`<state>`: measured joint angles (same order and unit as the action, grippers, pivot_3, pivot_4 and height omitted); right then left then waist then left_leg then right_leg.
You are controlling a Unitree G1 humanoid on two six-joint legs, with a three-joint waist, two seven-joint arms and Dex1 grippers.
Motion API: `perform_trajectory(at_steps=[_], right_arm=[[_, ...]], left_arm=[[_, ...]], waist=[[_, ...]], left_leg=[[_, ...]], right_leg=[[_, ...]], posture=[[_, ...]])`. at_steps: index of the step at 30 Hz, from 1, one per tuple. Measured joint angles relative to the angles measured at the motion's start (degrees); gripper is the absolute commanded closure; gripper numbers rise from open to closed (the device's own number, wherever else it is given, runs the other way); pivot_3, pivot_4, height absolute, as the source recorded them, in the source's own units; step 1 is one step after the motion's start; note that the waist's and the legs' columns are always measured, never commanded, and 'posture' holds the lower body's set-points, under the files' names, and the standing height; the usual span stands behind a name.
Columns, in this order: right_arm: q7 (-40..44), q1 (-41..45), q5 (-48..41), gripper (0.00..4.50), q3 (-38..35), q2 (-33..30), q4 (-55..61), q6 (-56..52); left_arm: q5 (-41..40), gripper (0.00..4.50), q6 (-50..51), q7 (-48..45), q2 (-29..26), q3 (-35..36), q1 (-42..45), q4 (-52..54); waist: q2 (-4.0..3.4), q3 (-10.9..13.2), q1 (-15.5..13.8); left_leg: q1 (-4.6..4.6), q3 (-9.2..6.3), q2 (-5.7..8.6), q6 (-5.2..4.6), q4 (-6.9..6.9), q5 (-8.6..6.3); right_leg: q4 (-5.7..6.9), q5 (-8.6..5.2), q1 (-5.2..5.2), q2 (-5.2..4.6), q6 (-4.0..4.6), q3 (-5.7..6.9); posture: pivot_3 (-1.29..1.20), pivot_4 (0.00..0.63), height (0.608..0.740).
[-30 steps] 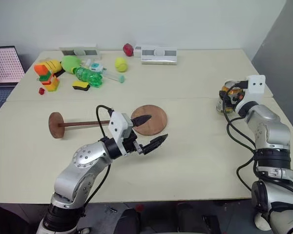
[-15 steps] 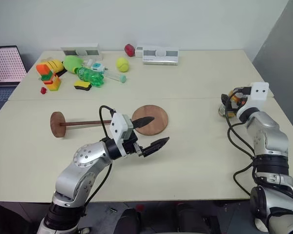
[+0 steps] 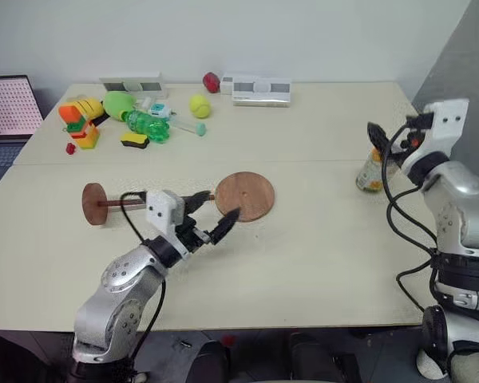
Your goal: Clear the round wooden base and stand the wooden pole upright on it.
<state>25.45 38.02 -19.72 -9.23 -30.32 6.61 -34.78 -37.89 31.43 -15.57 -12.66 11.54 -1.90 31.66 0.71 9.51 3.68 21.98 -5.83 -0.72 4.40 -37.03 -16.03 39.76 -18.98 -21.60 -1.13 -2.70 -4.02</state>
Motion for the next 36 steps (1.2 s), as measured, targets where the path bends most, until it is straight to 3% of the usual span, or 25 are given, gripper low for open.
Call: perform_trajectory(at_steps=[5, 9, 14, 18, 36], right_arm=[[10.5, 1.1, -1.3, 0.03, 11.6, -3.9, 4.8, -5.4], [18.9, 0.7, -2.0, 0.03, 18.1, -6.4, 7.9, -5.2], [25.9, 0.6, -6.1, 0.03, 19.6, -5.6, 11.6, -4.1], [27.4, 0.6, -6.8, 0.03, 19.5, -5.5, 11.2, -4.0], [23.9, 2.1, -10.8, 0.03, 17.0, -5.1, 14.4, -11.9]], left_arm=[[-9.1, 0.00, 0.3, 13.2, 11.0, 8.7, -2.3, -0.1], [-16.5, 0.00, -3.6, 18.2, 16.8, 14.4, -1.7, -3.8], [-24.0, 0.00, -8.9, 16.9, 17.5, 19.6, 1.9, -13.6], [-25.4, 0.00, -11.9, 14.4, 17.0, 21.2, 4.6, -18.4], [-32.0, 0.00, -11.7, 8.5, 10.6, 25.3, 20.7, -41.5]], waist=[[0.09, 0.0, -1.3], [0.13, 0.0, -2.4], [0.26, -0.1, -2.2], [0.26, -0.1, -2.1], [0.25, -0.1, -2.4]], left_leg=[[0.03, -0.27, 0.06, 0.00, -0.08, 0.00], [0.13, -0.31, 0.16, 0.02, -0.12, 0.01], [0.13, -0.37, 0.15, 0.02, -0.11, 0.00], [0.11, -0.36, 0.17, 0.03, -0.11, 0.01], [0.02, -0.55, 0.19, 0.04, -0.16, 0.02]], right_leg=[[-0.23, 0.01, 0.24, -0.09, -0.01, 0.27], [-0.41, 0.03, 0.25, -0.19, -0.05, 0.35], [-0.44, 0.04, 0.29, -0.12, -0.05, 0.44], [-0.45, 0.04, 0.31, -0.13, -0.05, 0.43], [-0.33, 0.04, 0.42, -0.12, -0.05, 0.58]], posture=[[0.00, 0.150, 0.740], [0.00, 0.150, 0.740], [0.00, 0.150, 0.740], [0.00, 0.150, 0.740], [0.00, 0.150, 0.740]])
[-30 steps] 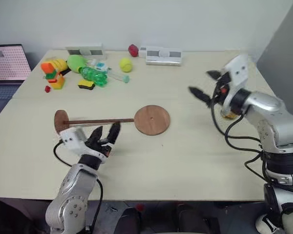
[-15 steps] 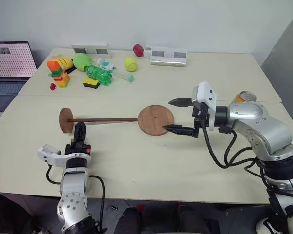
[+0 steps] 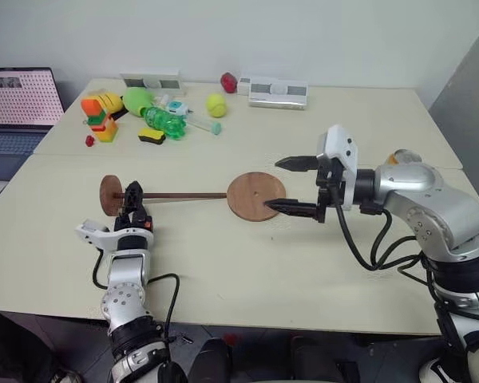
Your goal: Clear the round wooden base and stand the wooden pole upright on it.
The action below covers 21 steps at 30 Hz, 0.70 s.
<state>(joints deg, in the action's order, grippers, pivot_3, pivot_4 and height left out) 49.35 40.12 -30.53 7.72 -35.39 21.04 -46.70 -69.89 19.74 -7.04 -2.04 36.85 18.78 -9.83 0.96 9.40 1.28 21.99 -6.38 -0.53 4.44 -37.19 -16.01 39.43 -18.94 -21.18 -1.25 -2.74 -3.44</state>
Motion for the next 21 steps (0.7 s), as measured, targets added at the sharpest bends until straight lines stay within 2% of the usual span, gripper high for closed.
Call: perform_trajectory(at_steps=[3, 21], right_arm=[[-1.0, 0.0, -0.4, 0.03, -0.8, 0.0, 1.0, -1.1], [-3.4, -0.3, -1.2, 0.00, -2.0, -0.4, 2.5, -2.7]], left_arm=[[0.0, 0.00, 0.7, 0.0, -1.3, 0.1, 2.4, -3.2], [0.0, 3.45, 1.3, -1.2, -1.5, 1.7, 4.7, -7.0]], waist=[[0.00, 0.0, -0.2], [0.00, 0.0, 0.1]], left_leg=[[0.01, -0.02, 0.01, 0.01, -0.02, 0.01], [0.01, 0.01, 0.01, 0.17, 0.02, 0.10]], right_leg=[[0.00, 0.00, 0.01, -0.01, 0.00, 0.02], [-0.04, 0.00, -0.02, -0.02, 0.00, -0.01]], posture=[[0.00, 0.150, 0.740], [0.00, 0.150, 0.740]])
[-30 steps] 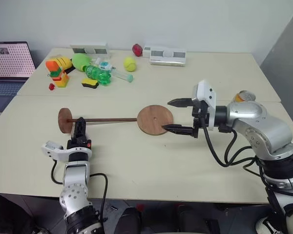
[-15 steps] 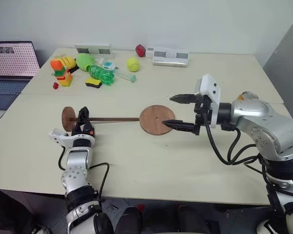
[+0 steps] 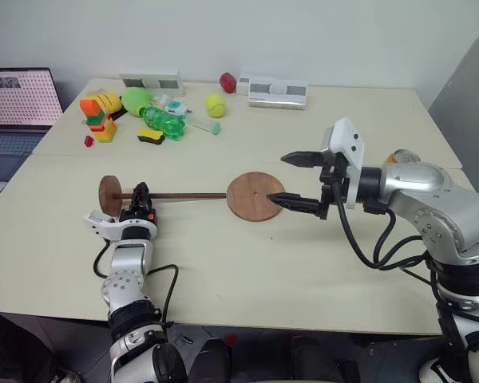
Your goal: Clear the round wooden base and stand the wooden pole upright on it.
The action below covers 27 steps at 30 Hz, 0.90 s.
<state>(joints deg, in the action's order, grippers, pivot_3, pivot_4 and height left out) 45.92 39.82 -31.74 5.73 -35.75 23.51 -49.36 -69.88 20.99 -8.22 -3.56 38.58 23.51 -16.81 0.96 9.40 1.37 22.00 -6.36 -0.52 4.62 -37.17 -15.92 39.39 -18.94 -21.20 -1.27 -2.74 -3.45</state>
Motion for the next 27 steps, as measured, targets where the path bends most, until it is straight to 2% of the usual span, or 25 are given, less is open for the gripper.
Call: perform_trajectory(at_steps=[4, 13, 15, 18, 21, 23, 27], right_arm=[[0.0, 0.0, 0.0, 0.00, 0.0, 0.0, 0.0, 0.0], [-1.6, -0.1, 0.1, 0.00, -0.2, 0.4, 0.0, 0.1], [-2.3, -1.0, 0.1, 0.00, -0.8, 0.5, 0.6, 0.1], [-2.6, -6.8, 0.4, 0.00, -1.5, -0.5, 3.4, 1.2], [-4.5, -11.2, 1.3, 0.00, -1.6, 0.3, 4.1, 1.6], [-6.8, -14.0, 1.8, 0.00, -1.8, 2.2, 5.0, 2.5], [-10.8, -17.2, 4.2, 0.00, -1.4, 5.1, 5.4, 4.5]], left_arm=[[-0.1, 4.21, 0.0, -0.1, -0.1, 0.1, 0.6, 0.0], [-0.2, 4.26, 1.9, 2.4, -2.4, 0.2, 0.9, 1.1], [0.6, 4.26, 3.7, 3.4, -5.4, -1.0, 1.7, 2.0], [2.3, 4.26, 9.6, 5.1, -16.5, -3.9, 10.4, 3.0], [4.3, 4.26, 14.0, 1.6, -23.5, -8.2, 19.1, 5.5], [7.7, 4.26, 16.2, -2.7, -25.0, -13.6, 24.3, 5.3], [14.6, 4.26, 18.2, -10.7, -24.7, -23.6, 28.0, 3.2]], waist=[[0.00, 0.0, 0.0], [0.09, 0.1, 0.2], [0.23, 0.1, 0.2], [0.86, 0.4, 0.1], [0.80, 0.4, 0.2], [0.79, 0.4, 0.0], [0.71, 0.5, 0.4]], left_leg=[[-0.02, 0.00, 0.00, 0.00, 0.00, 0.00], [0.05, -0.02, -0.06, 0.01, 0.00, 0.00], [0.15, -0.08, -0.07, 0.01, 0.01, 0.01], [0.95, -0.77, -0.11, 0.09, -0.44, 0.05], [1.02, -0.71, 0.15, 0.11, -0.56, 0.03], [0.96, -0.87, 0.19, 0.12, -0.60, 0.04], [0.90, -0.86, 0.13, 0.12, -0.59, 0.04]], right_leg=[[0.03, 0.00, 0.01, 0.00, 0.00, 0.00], [0.02, 0.00, -0.07, 0.05, 0.00, 0.00], [0.03, 0.00, -0.14, 0.07, 0.00, 0.06], [0.06, 0.01, -0.47, 0.15, 0.02, 0.82], [-0.02, 0.00, -0.40, -0.12, 0.01, 0.79], [-0.15, 0.01, -0.18, -0.13, 0.01, 0.97], [-0.05, 0.00, -0.21, -0.02, 0.01, 0.95]], posture=[[0.00, 0.150, 0.740], [0.00, 0.150, 0.740], [0.00, 0.150, 0.740], [0.00, 0.150, 0.740], [0.00, 0.150, 0.740], [0.00, 0.150, 0.740], [0.00, 0.150, 0.740]])
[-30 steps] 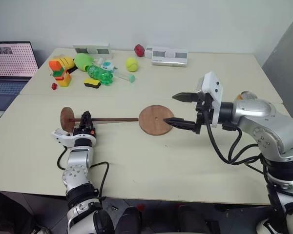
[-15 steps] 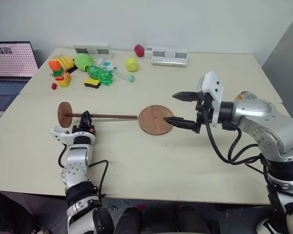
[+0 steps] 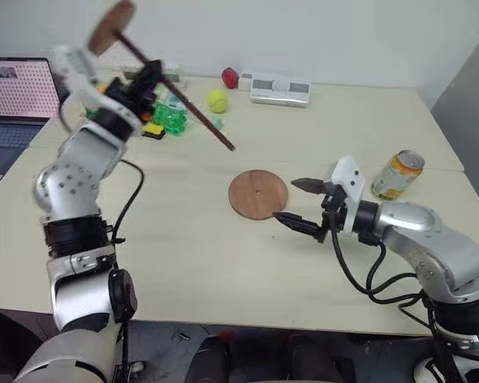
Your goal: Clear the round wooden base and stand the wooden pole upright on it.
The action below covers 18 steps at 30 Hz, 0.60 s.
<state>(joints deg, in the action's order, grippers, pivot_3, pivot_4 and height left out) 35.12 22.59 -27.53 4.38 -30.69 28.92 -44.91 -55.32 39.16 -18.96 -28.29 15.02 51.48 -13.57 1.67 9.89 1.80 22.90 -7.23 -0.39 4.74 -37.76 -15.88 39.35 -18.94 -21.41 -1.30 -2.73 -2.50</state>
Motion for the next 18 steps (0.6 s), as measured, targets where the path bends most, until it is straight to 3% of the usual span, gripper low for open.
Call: perform_trajectory(at_steps=[6, 18], right_arm=[[-6.6, -4.1, 2.3, 0.00, 0.3, 4.8, 0.4, 0.6], [-11.9, -5.9, 3.8, 0.00, 0.3, 7.5, 4.0, -0.3]], left_arm=[[14.4, 4.26, -4.9, -16.9, -0.8, -14.3, 1.7, -2.3], [25.1, 4.26, -13.1, -25.4, 2.2, -15.3, 3.7, -7.4]], waist=[[-0.20, 0.1, 1.1], [-0.23, 0.1, 1.3]], left_leg=[[0.03, 0.09, -0.09, 0.01, 0.07, 0.01], [0.06, 0.05, -0.05, -0.01, -0.01, 0.00]], right_leg=[[0.14, -0.02, -0.19, 0.09, 0.04, -0.09], [0.22, -0.02, -0.17, 0.05, 0.04, -0.08]], posture=[[0.00, 0.150, 0.740], [0.00, 0.150, 0.740]])
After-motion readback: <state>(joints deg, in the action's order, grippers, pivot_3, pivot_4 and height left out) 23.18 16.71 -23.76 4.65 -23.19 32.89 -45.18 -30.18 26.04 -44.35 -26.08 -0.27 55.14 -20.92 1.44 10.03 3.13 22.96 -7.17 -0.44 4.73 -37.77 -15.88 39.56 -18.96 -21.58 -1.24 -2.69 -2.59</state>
